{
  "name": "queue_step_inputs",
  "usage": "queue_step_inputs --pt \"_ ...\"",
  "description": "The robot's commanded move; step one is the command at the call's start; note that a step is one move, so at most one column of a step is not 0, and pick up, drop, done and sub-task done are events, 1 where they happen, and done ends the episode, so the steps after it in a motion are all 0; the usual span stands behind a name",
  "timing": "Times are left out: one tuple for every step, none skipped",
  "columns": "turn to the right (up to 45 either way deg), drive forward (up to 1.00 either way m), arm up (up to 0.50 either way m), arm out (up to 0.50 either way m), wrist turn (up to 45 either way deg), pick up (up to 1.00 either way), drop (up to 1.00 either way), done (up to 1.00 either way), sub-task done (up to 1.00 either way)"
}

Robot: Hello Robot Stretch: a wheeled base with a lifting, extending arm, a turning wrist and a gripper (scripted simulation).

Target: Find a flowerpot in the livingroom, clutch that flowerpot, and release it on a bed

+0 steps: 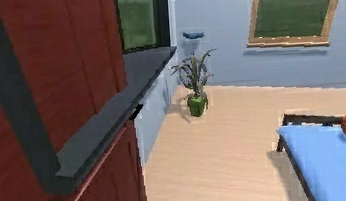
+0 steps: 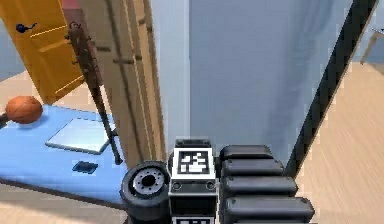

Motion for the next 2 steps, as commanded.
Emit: queue_step_inputs --pt "9.0 0.00 0.00 0.00 0.0 0.00 0.00 0.00 0.00" --pt "0.0 0.45 0.00 0.00 0.0 0.00 0.00 0.00 0.00"
